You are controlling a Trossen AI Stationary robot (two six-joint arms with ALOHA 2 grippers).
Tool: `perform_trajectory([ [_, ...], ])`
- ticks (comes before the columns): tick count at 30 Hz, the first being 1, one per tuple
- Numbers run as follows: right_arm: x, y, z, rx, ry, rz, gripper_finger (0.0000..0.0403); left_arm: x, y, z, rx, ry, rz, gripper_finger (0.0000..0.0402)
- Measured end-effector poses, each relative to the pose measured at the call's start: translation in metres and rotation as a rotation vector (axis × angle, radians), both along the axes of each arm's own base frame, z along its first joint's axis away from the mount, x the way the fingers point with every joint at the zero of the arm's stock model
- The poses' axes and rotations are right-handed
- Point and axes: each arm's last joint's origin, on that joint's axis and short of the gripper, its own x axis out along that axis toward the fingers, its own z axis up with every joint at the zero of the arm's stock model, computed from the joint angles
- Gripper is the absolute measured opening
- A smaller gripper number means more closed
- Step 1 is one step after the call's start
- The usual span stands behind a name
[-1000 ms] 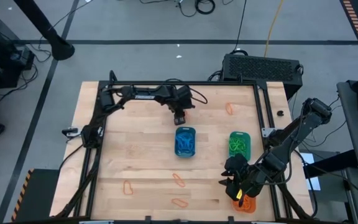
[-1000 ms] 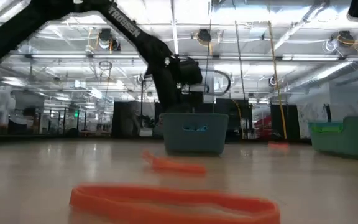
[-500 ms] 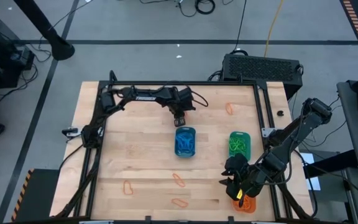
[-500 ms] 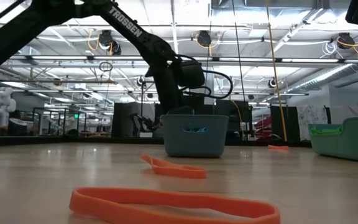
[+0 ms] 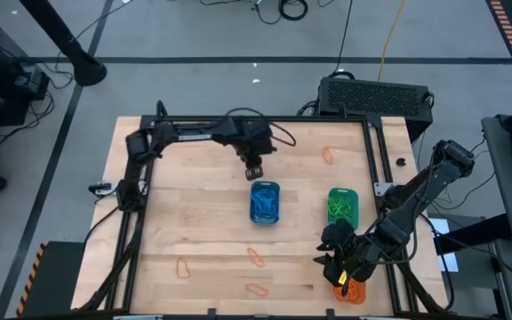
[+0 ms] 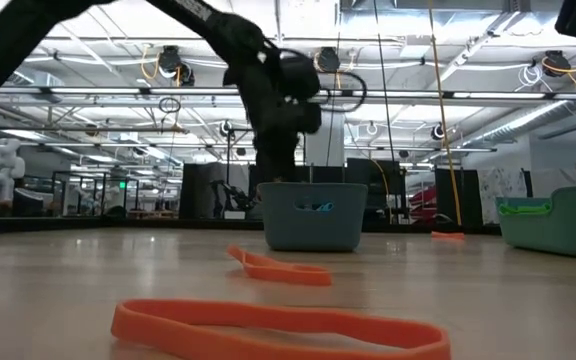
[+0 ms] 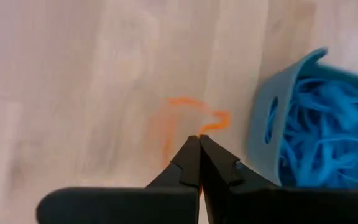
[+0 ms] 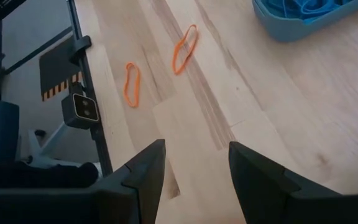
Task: Sort rubber bands into baskets
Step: Put the orange rubberband into the orange bin
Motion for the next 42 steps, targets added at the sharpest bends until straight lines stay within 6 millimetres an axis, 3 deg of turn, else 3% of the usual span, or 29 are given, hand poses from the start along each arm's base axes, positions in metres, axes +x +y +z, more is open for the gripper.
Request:
perform_trajectory([
  [10, 0.007, -0.005, 0.002, -0.063, -0.056, -0.005, 0.0169, -0.031, -0.023, 0.097, -0.045, -0.242, 0.008, 0.0001],
  [16, 0.027, -0.024, 0.02, -0.233, -0.271, -0.073, 0.0169, -0.049, -0.059, 0.141, -0.144, -0.349, -0.033, 0.0001],
  [22, 0.054, -0.044, 0.05, -0.463, -0.519, -0.038, 0.0169, -0.052, -0.097, 0.153, -0.195, -0.36, -0.076, 0.0],
  [26, 0.064, -0.056, 0.06, -0.636, -0.569, 0.011, 0.0169, -0.048, -0.117, 0.152, -0.218, -0.347, -0.099, 0.0],
  [31, 0.07, -0.066, 0.059, -0.723, -0.545, 0.035, 0.0169, -0.044, -0.139, 0.156, -0.235, -0.378, -0.122, 0.0],
  [42, 0.088, -0.073, 0.047, -0.69, -0.537, 0.134, 0.0169, -0.037, -0.154, 0.164, -0.258, -0.471, -0.102, 0.0],
])
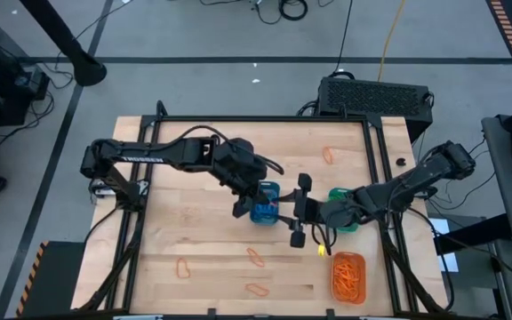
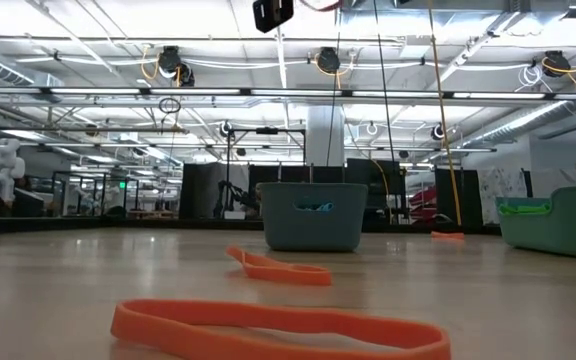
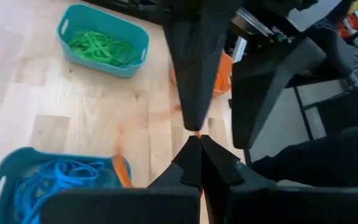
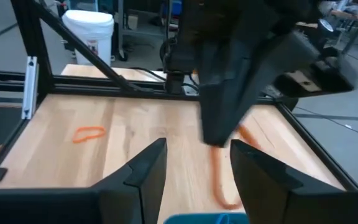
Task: Sort rubber bands into baskets
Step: Put the orange rubberband into the orange bin
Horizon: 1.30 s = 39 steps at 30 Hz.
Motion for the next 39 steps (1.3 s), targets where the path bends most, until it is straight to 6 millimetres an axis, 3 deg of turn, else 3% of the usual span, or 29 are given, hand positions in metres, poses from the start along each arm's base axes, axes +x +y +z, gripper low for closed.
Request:
perform_trajectory([
  [9, 0.0, -0.001, -0.001, -0.032, 0.011, 0.003, 0.0152, 0.0, -0.003, 0.001, -0.022, -0.001, 0.001, 0.0],
  [21, -0.002, -0.001, -0.005, -0.022, 0.056, -0.007, 0.0012, 0.002, -0.004, 0.004, -0.054, -0.033, -0.041, 0.0002],
  [25, -0.002, -0.001, -0.005, -0.005, 0.053, -0.01, 0.0004, 0.001, -0.008, 0.003, -0.028, -0.04, -0.067, 0.0031],
  [32, -0.003, 0.002, -0.006, 0.038, 0.052, -0.01, 0.0001, -0.002, -0.006, -0.003, 0.089, 0.0, -0.06, 0.0119],
  [39, -0.02, 0.012, -0.014, 0.302, 0.217, 0.119, 0.0, -0.021, 0.005, -0.004, 0.057, 0.128, -0.084, 0.0146],
])
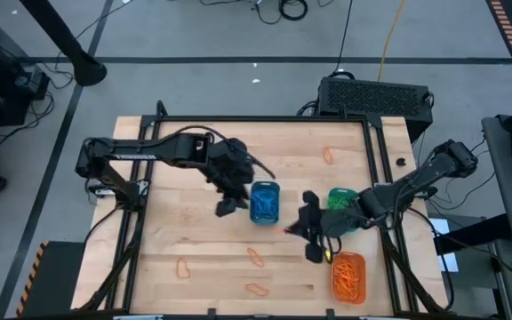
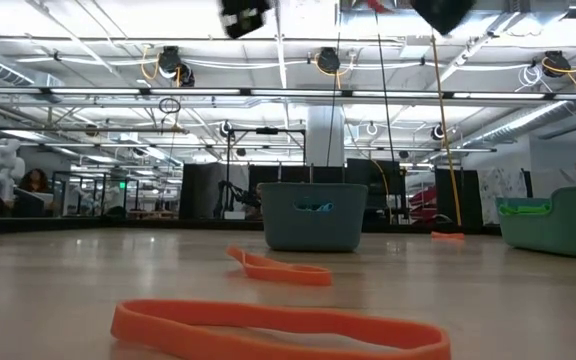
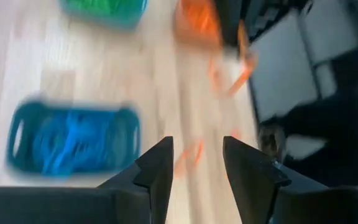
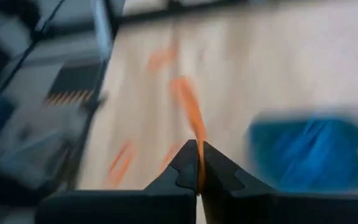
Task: Sort rubber bands into baskets
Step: Put the orange rubberband into the orange bin
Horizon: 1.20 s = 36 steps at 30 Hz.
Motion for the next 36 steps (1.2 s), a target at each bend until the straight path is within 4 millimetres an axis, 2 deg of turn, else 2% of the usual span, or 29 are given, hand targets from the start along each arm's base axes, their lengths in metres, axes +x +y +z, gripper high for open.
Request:
perform_trajectory([
  [4, -0.017, 0.011, -0.014, 0.202, 0.259, 0.094, 0.0, -0.033, 0.003, 0.0, 0.101, 0.2, 0.018, 0.0147],
  [8, -0.036, 0.03, -0.025, 0.397, 0.514, 0.176, 0.0, -0.069, -0.004, 0.0, 0.215, 0.361, 0.046, 0.0147],
  [15, -0.07, 0.071, -0.026, 0.607, 0.724, 0.178, 0.0, -0.114, -0.034, -0.008, 0.186, 0.257, 0.087, 0.0147],
  [20, -0.092, 0.091, -0.029, 0.668, 0.816, 0.121, 0.0, -0.133, -0.058, -0.033, 0.099, 0.185, 0.091, 0.0147],
  [24, -0.103, 0.1, -0.037, 0.661, 0.875, 0.037, 0.0, -0.133, -0.077, -0.064, 0.1, 0.105, 0.061, 0.0147],
  [27, -0.107, 0.104, -0.045, 0.641, 0.922, -0.031, 0.0, -0.123, -0.09, -0.089, 0.096, -0.022, 0.029, 0.0148],
  [31, -0.107, 0.109, -0.056, 0.635, 0.969, -0.118, 0.0, -0.103, -0.101, -0.12, 0.134, -0.168, -0.009, 0.0148],
  [36, -0.102, 0.114, -0.073, 0.612, 1.008, -0.197, 0.0, -0.068, -0.115, -0.148, 0.239, -0.311, -0.093, 0.0148],
])
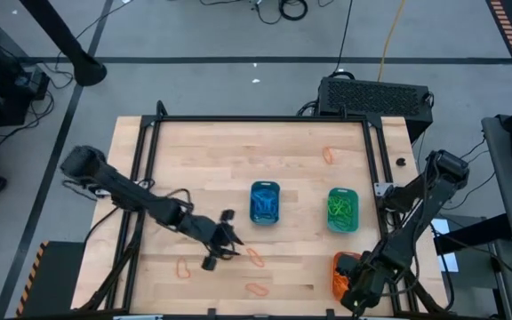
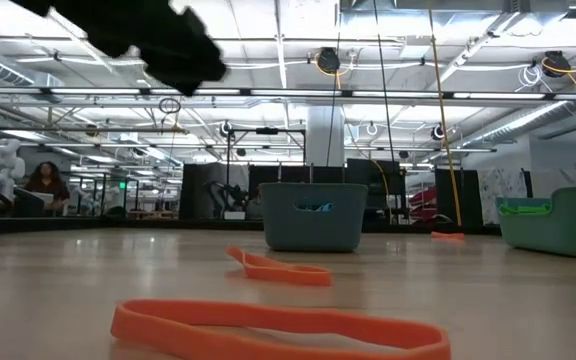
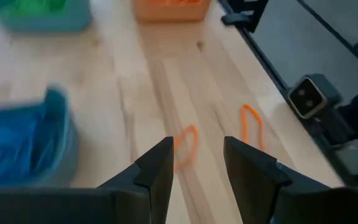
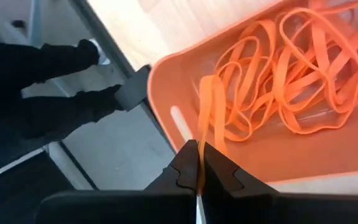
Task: Sort rubber bands into baskets
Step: Put the orange rubberband into the orange bin
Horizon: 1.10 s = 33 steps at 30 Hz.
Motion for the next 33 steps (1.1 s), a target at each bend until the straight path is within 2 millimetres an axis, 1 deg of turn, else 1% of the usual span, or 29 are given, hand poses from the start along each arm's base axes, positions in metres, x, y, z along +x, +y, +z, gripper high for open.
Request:
perform_trajectory([
  [3, 0.001, 0.002, -0.006, -0.018, 0.023, -0.016, 0.0, 0.021, -0.009, -0.016, 0.068, -0.052, -0.052, 0.0148],
  [6, 0.0, 0.001, -0.009, -0.037, 0.057, -0.043, 0.0001, 0.036, -0.014, -0.036, 0.142, -0.023, -0.09, 0.0148],
  [8, 0.001, 0.001, -0.008, -0.031, 0.053, -0.043, 0.0012, 0.042, -0.015, -0.048, 0.17, 0.006, -0.099, 0.0148],
  [11, 0.0, 0.001, -0.008, -0.029, 0.052, -0.039, 0.0046, 0.05, -0.015, -0.061, 0.184, 0.037, -0.094, 0.0148],
  [16, 0.0, 0.002, -0.007, -0.013, 0.046, 0.005, 0.0128, 0.062, -0.012, -0.085, 0.185, 0.109, -0.101, 0.0148],
  [19, 0.0, 0.002, -0.007, -0.016, 0.031, 0.039, 0.017, 0.066, -0.012, -0.097, 0.161, 0.153, -0.103, 0.0148],
  [23, 0.0, 0.002, -0.007, -0.015, 0.024, 0.058, 0.0205, 0.07, -0.012, -0.1, 0.16, 0.16, -0.099, 0.0148],
  [25, 0.001, 0.003, -0.005, 0.009, 0.021, 0.061, 0.0214, 0.071, -0.012, -0.099, 0.148, 0.176, -0.085, 0.0146],
  [27, 0.001, 0.004, -0.001, 0.044, 0.021, 0.05, 0.0219, 0.07, -0.012, -0.099, 0.136, 0.188, -0.084, 0.0136],
  [30, 0.001, 0.005, 0.007, 0.105, -0.007, 0.011, 0.0218, 0.069, -0.012, -0.1, 0.094, 0.22, -0.08, 0.01],
  [33, -0.001, 0.008, 0.017, 0.162, -0.057, -0.013, 0.0214, 0.069, -0.013, -0.1, 0.031, 0.252, -0.053, 0.0044],
])
